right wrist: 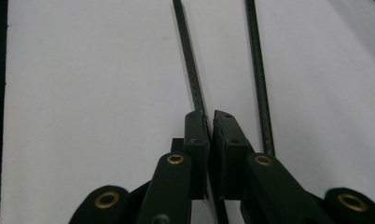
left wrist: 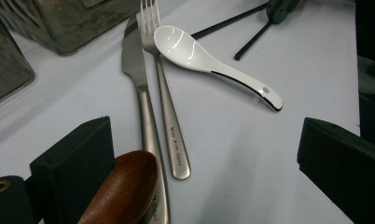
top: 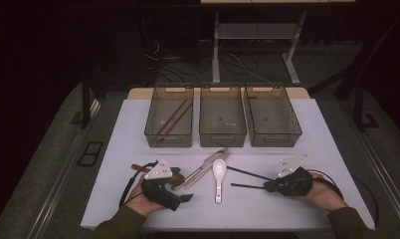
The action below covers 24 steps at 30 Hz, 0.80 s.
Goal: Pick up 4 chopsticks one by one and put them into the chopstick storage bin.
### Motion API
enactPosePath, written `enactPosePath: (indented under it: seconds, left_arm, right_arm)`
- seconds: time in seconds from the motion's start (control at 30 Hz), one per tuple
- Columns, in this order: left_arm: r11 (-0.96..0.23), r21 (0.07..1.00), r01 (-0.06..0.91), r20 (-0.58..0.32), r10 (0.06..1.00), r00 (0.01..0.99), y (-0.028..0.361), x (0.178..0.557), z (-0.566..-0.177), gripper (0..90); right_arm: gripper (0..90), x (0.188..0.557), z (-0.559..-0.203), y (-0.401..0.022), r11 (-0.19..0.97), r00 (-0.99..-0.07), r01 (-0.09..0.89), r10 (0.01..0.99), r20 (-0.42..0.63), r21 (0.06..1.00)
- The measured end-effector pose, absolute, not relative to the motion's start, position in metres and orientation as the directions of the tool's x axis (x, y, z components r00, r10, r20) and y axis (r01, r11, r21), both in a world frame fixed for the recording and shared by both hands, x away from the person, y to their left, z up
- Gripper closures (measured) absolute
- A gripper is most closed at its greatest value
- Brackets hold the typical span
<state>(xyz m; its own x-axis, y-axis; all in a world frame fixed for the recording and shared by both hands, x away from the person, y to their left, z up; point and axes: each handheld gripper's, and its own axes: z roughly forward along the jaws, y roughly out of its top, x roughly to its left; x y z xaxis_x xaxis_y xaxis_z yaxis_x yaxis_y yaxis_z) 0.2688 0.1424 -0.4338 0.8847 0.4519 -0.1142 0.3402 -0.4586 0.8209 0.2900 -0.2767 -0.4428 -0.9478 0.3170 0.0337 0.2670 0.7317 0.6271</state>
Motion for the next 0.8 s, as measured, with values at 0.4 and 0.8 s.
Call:
enactPosePath:
  seconds: [0.4,0.8]
  left_arm:
    - [-0.458,0.822,0.338,-0.113,0.450,0.886,0.1424,0.2686,-0.4337,3.0]
    - [-0.457,0.823,0.336,-0.112,0.449,0.886,0.1430,0.2682,-0.4330,3.0]
  right_arm:
    - [85.0,0.2835,-0.4412,-0.2730,0.743,-0.947,0.275,0.319,0.038,0.610]
    - [86.1,0.2827,-0.4410,-0.2720,0.743,-0.944,0.283,0.329,0.038,0.606]
